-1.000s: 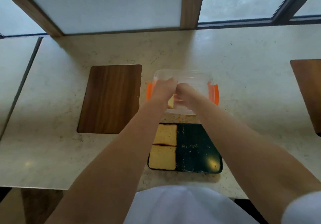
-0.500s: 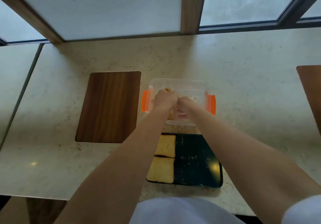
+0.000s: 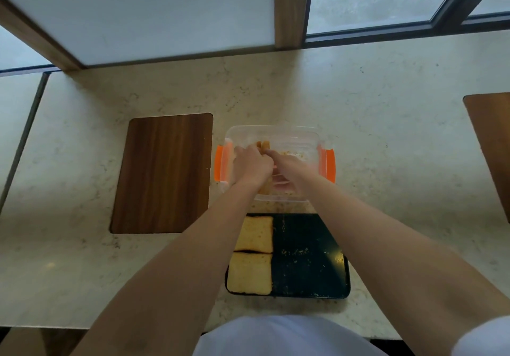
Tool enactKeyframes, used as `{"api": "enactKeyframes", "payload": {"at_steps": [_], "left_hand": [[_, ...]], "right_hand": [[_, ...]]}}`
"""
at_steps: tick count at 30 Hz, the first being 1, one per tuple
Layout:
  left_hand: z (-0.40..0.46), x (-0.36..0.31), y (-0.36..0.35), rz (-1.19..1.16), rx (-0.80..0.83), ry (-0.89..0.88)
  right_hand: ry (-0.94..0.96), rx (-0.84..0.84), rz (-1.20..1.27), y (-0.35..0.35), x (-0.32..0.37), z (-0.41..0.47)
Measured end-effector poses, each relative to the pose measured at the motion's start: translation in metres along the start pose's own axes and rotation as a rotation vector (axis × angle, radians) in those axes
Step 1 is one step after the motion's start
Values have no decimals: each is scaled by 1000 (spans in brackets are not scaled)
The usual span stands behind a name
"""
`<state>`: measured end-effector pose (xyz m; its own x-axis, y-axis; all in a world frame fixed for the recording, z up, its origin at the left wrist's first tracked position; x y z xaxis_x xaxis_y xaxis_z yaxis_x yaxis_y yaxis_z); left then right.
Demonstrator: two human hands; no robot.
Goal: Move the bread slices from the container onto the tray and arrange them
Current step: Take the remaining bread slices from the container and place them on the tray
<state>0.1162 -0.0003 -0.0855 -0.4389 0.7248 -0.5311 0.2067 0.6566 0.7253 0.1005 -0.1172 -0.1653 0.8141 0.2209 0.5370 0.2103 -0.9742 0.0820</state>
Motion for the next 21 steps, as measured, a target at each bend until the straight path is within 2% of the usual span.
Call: {"api": "enactKeyframes", "payload": {"at_steps": [5,10,13,17,21], "left_hand": [[3,4,-13,180,42,-79],[8,-1,-12,285,-35,-158],[10,-4,-12,320,-26,-180],[5,-12,-1,291,-16,-212],[-21,-30,32,173,-100,-293]], "right_hand": [[-29,-17,-70,8,-3,0],[6,-95,-237,18,0,0],[43,-133,-319,20,6,-2],[98,-155,-401,22,18,-13],[245,-178,-326,31,34,-46]]}}
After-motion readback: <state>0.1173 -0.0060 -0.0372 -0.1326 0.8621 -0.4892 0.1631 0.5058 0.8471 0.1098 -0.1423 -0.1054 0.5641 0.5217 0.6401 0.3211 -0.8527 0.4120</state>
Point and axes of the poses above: each hand's wrist, its own z-axis towards the middle knuckle, its own y-axis out of the back of the hand, x = y × z, the point moved 9 cm from there along z, towards the middle knuckle, and after that the axes turned 2 degrees about -y, right-handed, at the moved point
